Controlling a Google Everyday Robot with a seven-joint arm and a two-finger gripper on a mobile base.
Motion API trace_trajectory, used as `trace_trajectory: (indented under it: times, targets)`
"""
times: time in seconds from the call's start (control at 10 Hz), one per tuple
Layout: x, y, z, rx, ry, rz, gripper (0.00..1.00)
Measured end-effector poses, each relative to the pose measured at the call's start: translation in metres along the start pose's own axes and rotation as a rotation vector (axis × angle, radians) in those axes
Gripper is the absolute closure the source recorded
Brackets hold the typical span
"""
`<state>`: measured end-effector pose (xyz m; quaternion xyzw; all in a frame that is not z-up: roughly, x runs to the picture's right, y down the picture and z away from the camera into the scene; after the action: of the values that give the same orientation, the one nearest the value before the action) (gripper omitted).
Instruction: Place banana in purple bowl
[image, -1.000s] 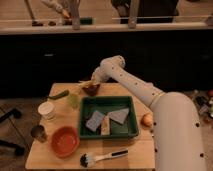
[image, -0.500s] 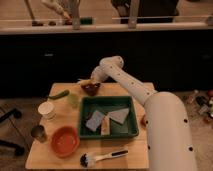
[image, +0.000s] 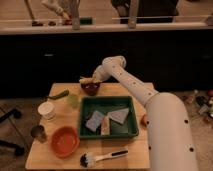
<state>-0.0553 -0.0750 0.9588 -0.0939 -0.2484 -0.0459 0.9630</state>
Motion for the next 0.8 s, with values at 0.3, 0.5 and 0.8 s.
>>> trace_trajectory:
  times: [0.3,0.5,0.8]
  targets:
    - [0.0049,0.0001,-0.0041,0.001,-0.012,0.008,0.20]
    - [0.0052,0.0008,-0.0023,-0.005,-0.028,0.004,0.20]
    - [0.0051,0.0010,-0.0003,-0.023,-0.041,-0.012,0.20]
